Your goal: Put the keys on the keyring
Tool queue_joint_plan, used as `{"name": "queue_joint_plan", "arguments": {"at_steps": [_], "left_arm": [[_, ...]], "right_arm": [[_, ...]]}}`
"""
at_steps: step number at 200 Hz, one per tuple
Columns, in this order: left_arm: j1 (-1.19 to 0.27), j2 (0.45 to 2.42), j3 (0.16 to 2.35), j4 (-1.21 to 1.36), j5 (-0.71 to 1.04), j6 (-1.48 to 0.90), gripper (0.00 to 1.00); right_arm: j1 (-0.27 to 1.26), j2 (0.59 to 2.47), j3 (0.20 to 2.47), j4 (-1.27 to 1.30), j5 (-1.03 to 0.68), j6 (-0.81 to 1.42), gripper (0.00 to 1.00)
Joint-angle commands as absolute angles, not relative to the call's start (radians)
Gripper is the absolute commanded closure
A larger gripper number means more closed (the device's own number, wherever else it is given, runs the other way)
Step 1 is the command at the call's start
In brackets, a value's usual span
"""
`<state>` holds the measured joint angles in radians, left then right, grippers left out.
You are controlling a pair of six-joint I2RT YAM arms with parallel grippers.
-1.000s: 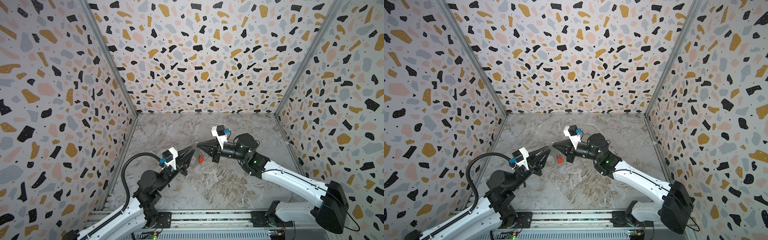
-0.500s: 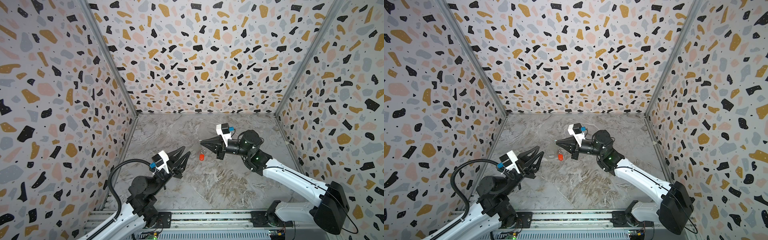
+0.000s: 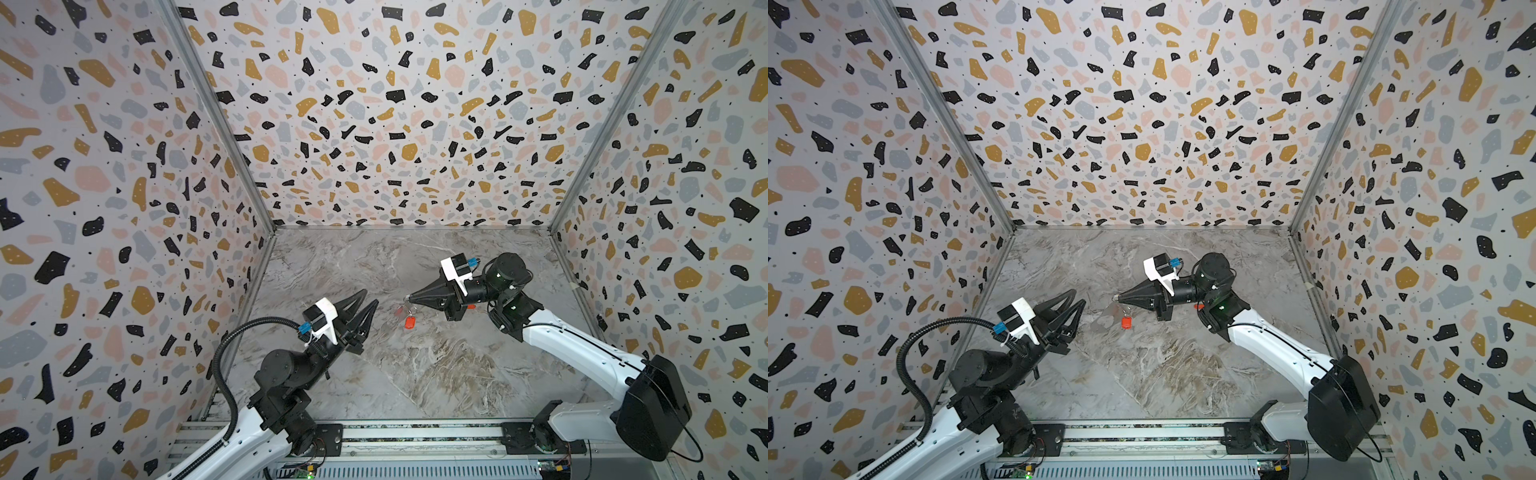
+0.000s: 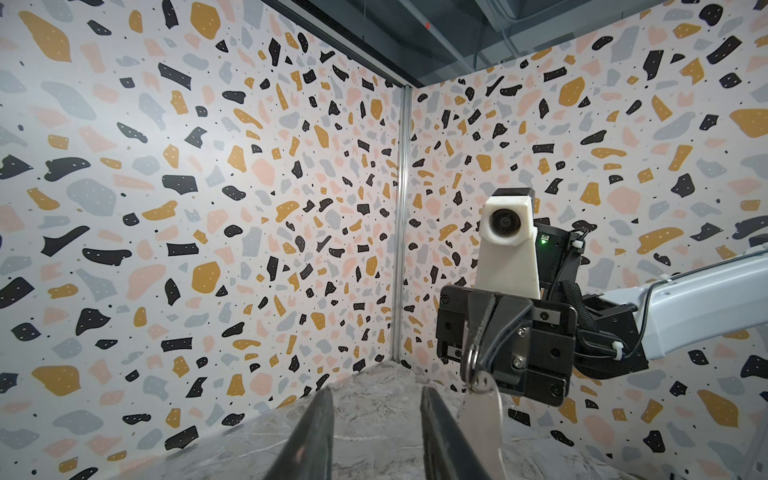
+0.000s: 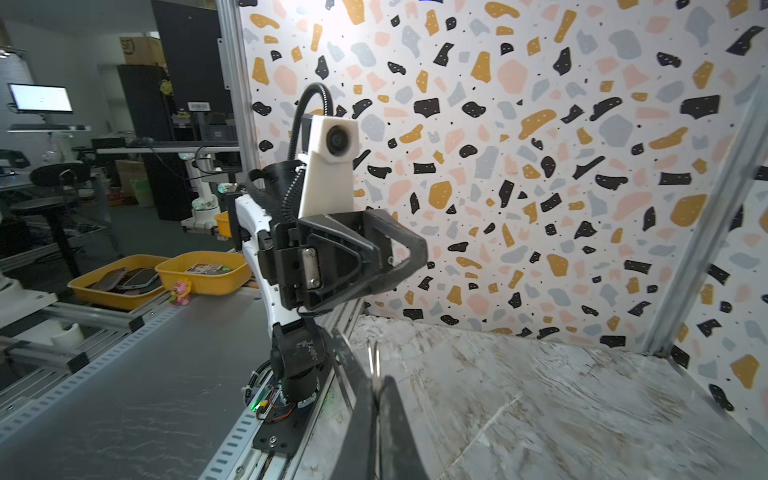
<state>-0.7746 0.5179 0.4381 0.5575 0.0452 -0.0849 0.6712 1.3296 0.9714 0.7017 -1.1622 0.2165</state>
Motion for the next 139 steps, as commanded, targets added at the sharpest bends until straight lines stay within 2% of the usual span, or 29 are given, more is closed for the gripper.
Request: {"name": "queue_joint_plan", "arguments": {"at_steps": [1,31,58,139], "left_arm": [[-0.775,0.586,0.503,0.544,0.143,-0.050,0.66],[-0.775,0.683,0.542,0.547,0.264,-0.044,0.69],[-0.778,0.705,0.537,0.560,0.282,-0.041,0.73],[-0.778,0.671,0.495,0.622,0.273,-0.044,0.69]], "right_arm": [[0.666,1.332,1.011,0.797,-1.244,0.259,1.00],[0.668,1.338,1.001,0.826,-1.193,0.287,1.00],[0.668,1.332,0.985,0.855,-1.145,0.317,1.00],[0.698,1.332,0.967,0.799,-1.062,0.285,1.00]]}}
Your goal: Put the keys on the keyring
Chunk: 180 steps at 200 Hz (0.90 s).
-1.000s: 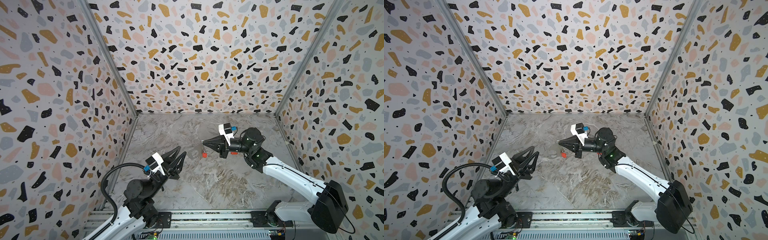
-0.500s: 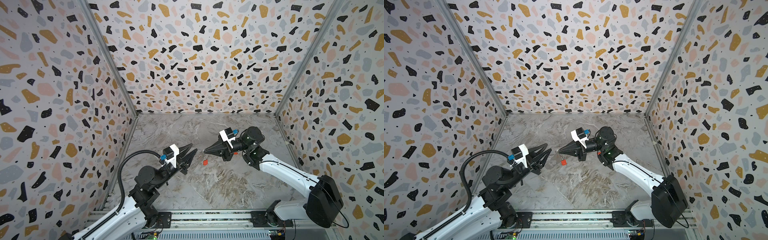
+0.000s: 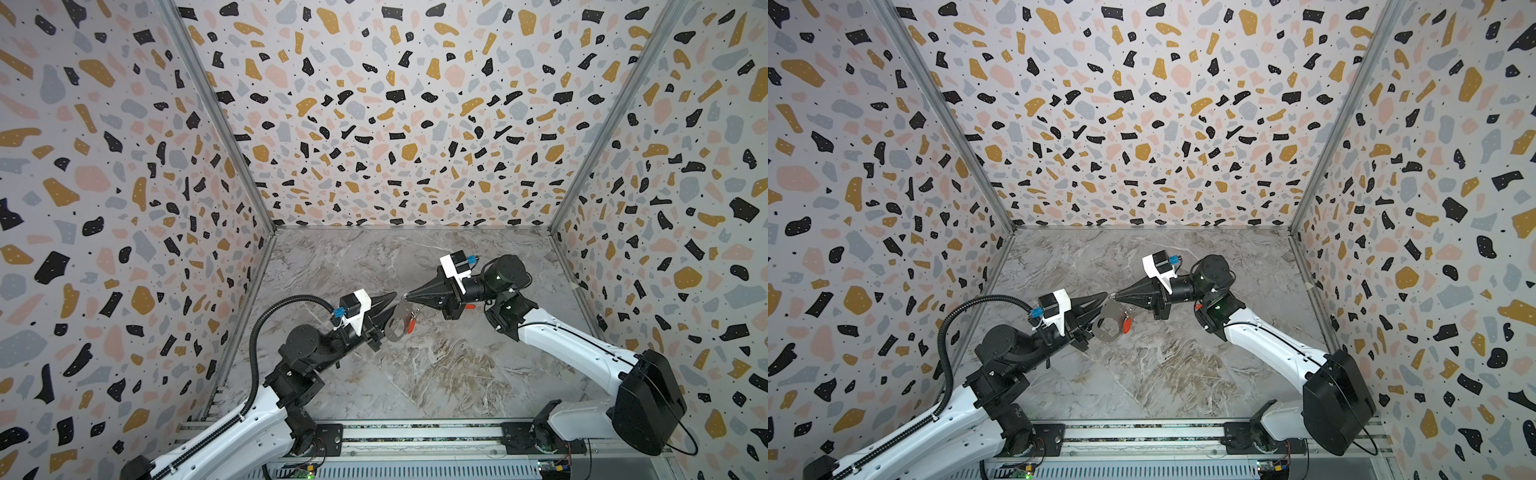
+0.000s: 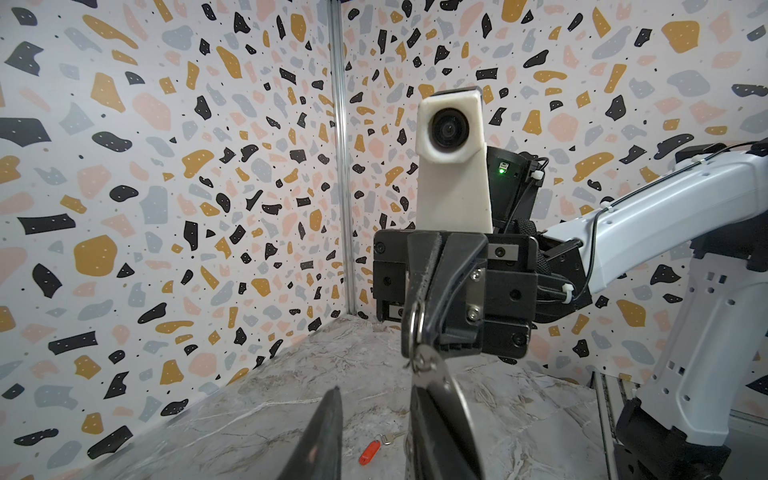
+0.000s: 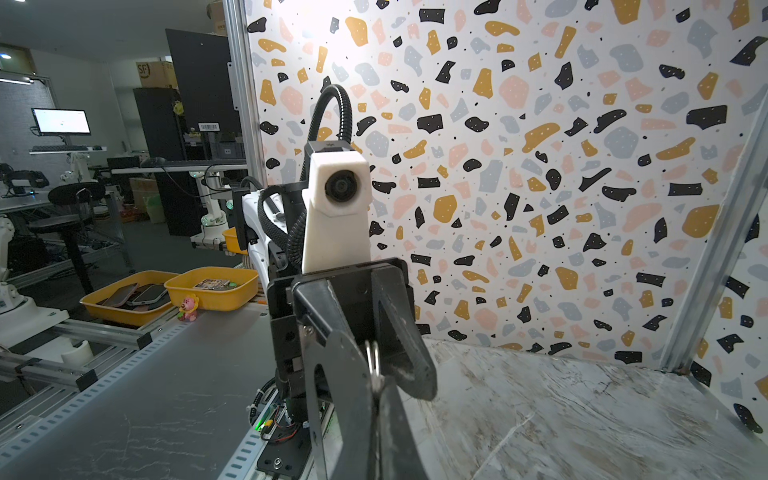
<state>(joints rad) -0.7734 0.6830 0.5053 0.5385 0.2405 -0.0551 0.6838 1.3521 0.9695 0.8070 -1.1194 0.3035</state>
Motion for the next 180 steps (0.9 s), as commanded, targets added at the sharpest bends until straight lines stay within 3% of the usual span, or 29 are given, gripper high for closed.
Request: {"name": "queue_joint_plan", "arguments": {"at_steps": [1,180], "left_arm": [[-0.778,0.671,0.495,0.622,0.273,-0.043,0.69],[-0.778,0.581,0.447,0.687,0.344,-0.066,0.71]], "right_arm": [[0.699,1.333,0.967,0.798,-1.063,0.286,1.00],[0.732,1.382,0.965,0.800,-1.048,0.308,1.00]]}}
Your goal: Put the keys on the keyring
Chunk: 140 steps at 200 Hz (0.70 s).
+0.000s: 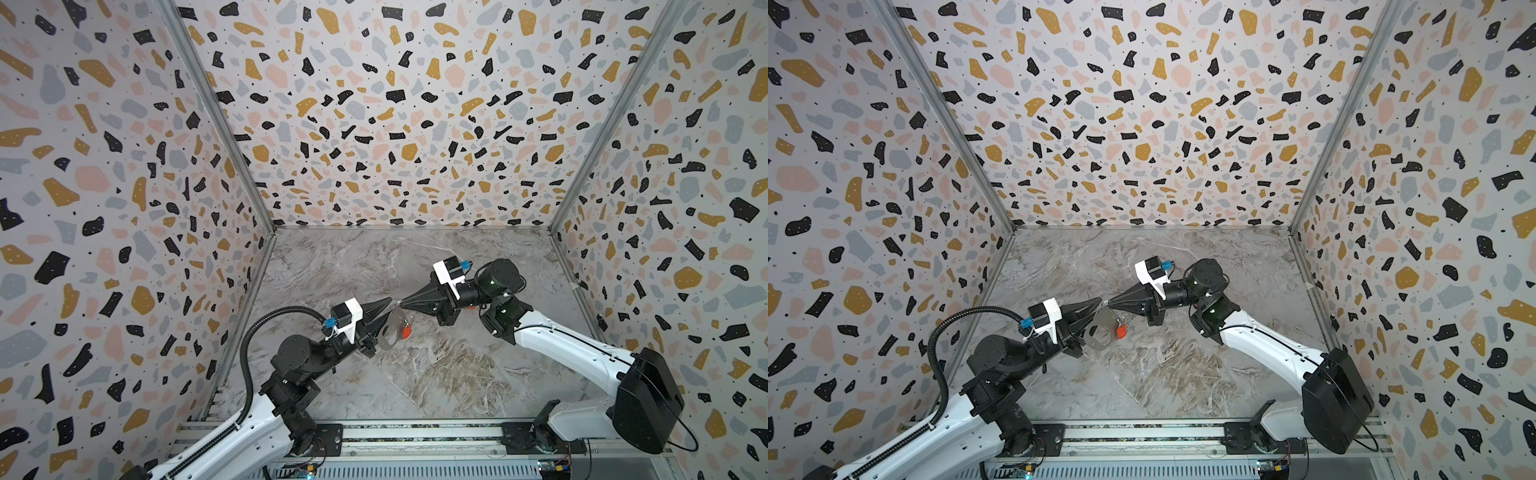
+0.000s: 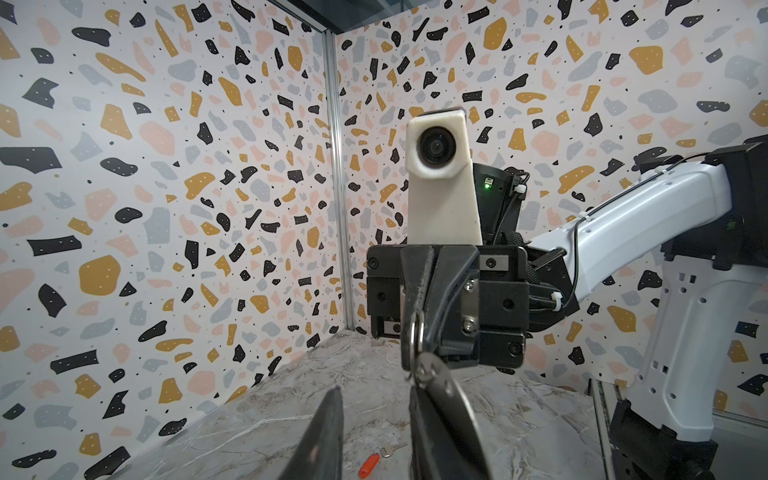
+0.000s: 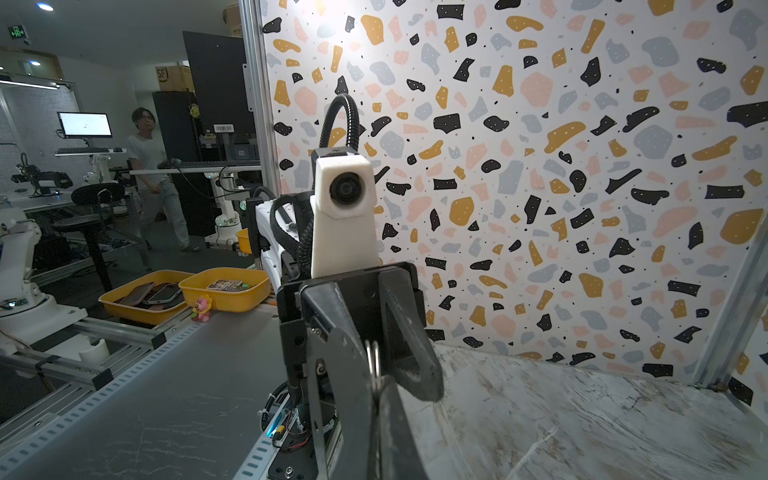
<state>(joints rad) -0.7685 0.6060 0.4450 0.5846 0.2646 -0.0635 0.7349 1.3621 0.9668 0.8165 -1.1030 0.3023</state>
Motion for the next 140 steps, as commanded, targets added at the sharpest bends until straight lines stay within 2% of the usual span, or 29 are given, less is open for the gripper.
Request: {"name": "queue_joint_plan", "arguments": {"at_steps": [1,116,140], "left_arm": [[-0.778,0.581,0.447,0.687,0.344,-0.066,0.71],[-0.777,0.594,0.464,0.655,0.348,-0.060,0.70],[-0.778,0.583,0.452,0.649,0.303,-0.059,0.70]], "right_arm": [[0.732,1.382,0.964,0.800,-1.048,0.307,1.00],[0.733,1.410,0.982,0.779,-1.084,0.311,1.00],[0.733,1.400,0.985,0.768,-1.084,0.302,1.00]]}}
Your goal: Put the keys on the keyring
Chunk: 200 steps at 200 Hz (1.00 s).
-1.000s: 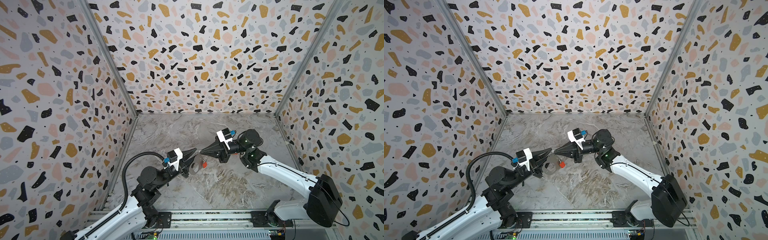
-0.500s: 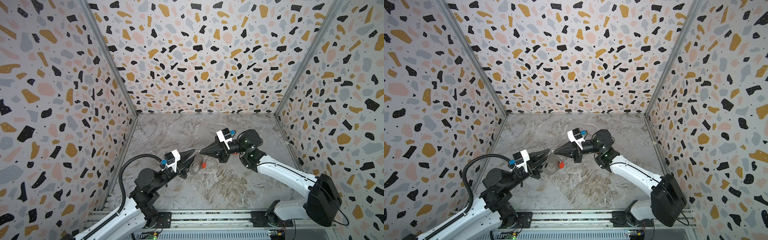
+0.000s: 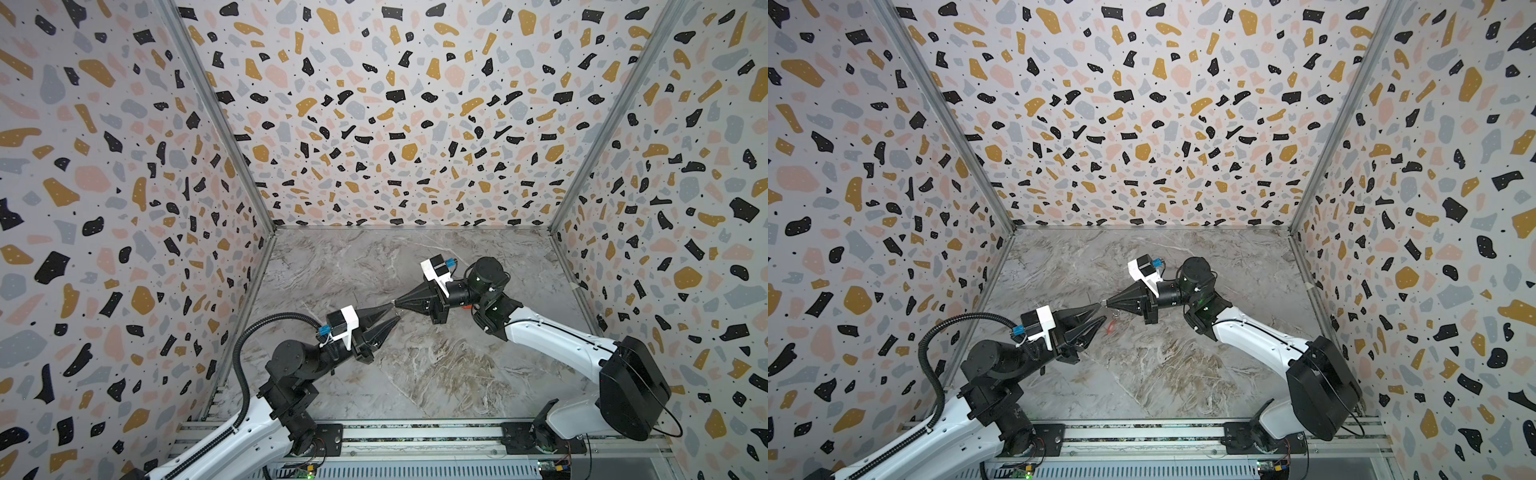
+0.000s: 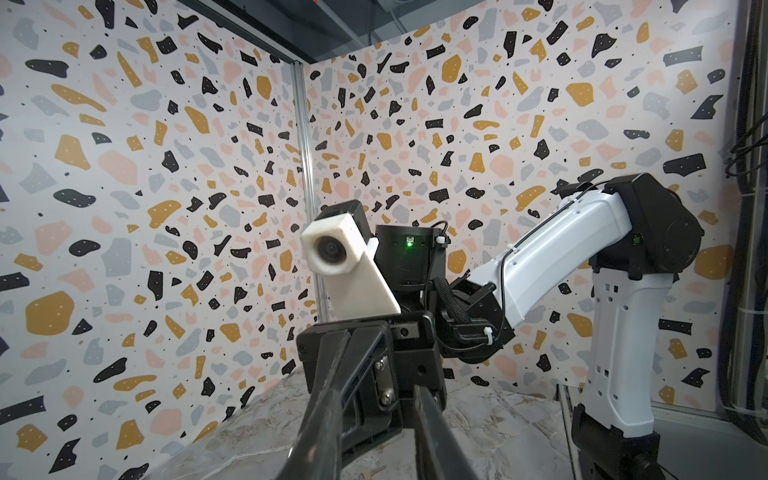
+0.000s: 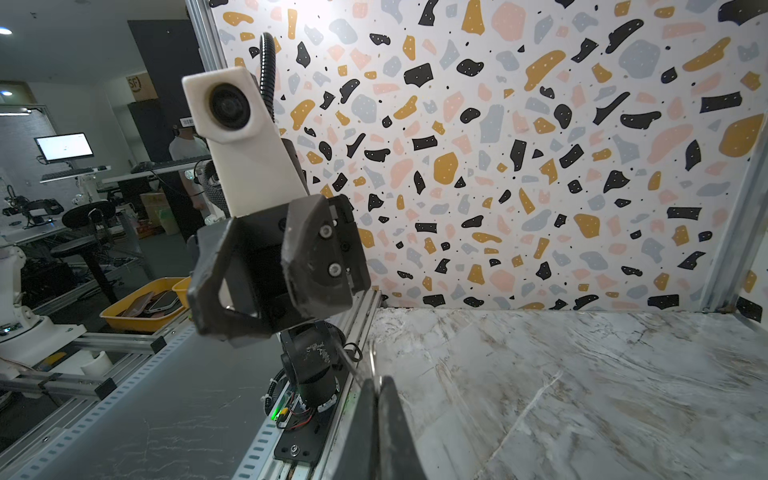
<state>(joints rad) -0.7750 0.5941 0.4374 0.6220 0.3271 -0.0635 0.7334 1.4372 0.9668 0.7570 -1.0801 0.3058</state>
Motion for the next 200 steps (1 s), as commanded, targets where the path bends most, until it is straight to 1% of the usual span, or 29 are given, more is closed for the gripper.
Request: {"name": "queue_joint_plan", "arguments": {"at_steps": [1,30,60,96,116,138,153,200], "left_arm": [[-0.778,0.581,0.451,0.650,0.299,-0.060,0.70],[-0.778,0.516,0.420,0.667,0.201,-0.058,0.70],[-0.778,0.469,0.427,0.623,0.154,-0.041,0.69],[-0.777,0.515,0.519,0.437,0.212,0.006,0.69],[-0.778,0.527,0.549,0.366,0.225,0.026,0.70],[-0.778,0.514,0.537,0.364,0.220,0.031,0.70],[-0.777,0.509,0.525,0.378,0.219,0.029,0.72],[-0.777,0.573,0.547,0.388,0.288,0.026,0.73]], "right_arm": [[0.733,1.399,0.985,0.767,-1.084,0.301,1.00],[0.732,1.384,0.995,0.694,-1.091,0.233,1.00],[0.729,1.373,1.015,0.625,-1.094,0.176,1.00],[0.727,1.368,1.041,0.579,-1.108,0.138,1.00],[0.717,1.368,1.044,0.609,-1.177,0.145,1.00],[0.692,1.380,1.043,0.700,-1.276,0.202,1.00],[0.684,1.389,1.052,0.735,-1.314,0.231,1.00],[0.683,1.399,1.072,0.725,-1.297,0.224,1.00]]}}
